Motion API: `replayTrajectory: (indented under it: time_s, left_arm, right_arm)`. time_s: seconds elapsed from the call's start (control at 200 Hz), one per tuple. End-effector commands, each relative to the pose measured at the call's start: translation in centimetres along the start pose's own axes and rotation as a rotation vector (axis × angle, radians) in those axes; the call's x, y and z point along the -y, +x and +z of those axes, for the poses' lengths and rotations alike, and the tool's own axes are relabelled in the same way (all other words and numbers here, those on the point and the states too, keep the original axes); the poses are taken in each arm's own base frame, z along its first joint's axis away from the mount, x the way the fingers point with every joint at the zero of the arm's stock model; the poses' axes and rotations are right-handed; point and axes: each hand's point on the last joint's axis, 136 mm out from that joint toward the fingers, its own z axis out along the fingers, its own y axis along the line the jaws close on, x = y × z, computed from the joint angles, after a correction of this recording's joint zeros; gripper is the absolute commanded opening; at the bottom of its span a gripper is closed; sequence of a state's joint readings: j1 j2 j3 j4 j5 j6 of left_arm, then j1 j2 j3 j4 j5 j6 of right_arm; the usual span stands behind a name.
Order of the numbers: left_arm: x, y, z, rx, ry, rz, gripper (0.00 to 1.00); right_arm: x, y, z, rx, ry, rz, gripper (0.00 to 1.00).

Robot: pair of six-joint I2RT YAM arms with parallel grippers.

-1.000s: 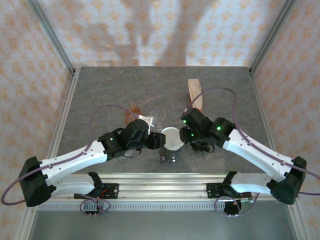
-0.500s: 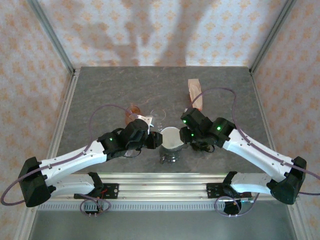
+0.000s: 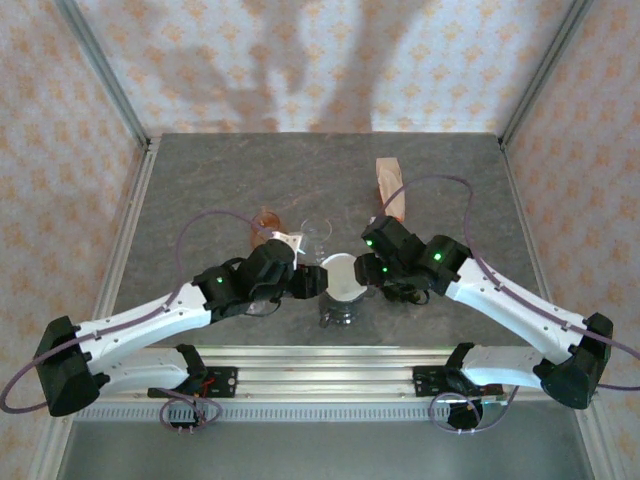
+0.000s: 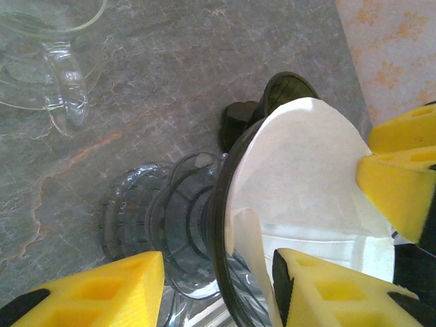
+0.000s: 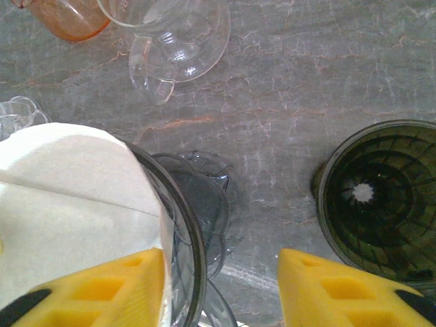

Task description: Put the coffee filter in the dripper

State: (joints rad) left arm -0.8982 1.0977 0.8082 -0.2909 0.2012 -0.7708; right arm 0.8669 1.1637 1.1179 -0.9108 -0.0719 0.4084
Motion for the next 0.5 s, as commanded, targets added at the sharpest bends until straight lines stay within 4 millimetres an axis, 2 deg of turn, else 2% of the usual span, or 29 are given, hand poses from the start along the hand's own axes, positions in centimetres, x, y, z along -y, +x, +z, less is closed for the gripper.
replayTrajectory:
  time_s: [0.0,0.265,0.49]
  left_arm:
    - [-0.3,-0.6,-0.7,0.036,-0.008,-0.01,0.49]
    - [0.0,-0.9,-1.1,0.049,0.005,-0.013,0.54]
    - [0.2,-1.5,-2.0,0.075,0.006,-0.01,0.57]
  right_arm:
    - [0.5,-0.1,-0.4,0.017,0.013,0.013,0.53]
    - [0.4,-0.6,-1.2,0.047,0.003,0.023,0.63]
    - [0.6,-1.4,-2.5,0.091,0.006,0.028,0.63]
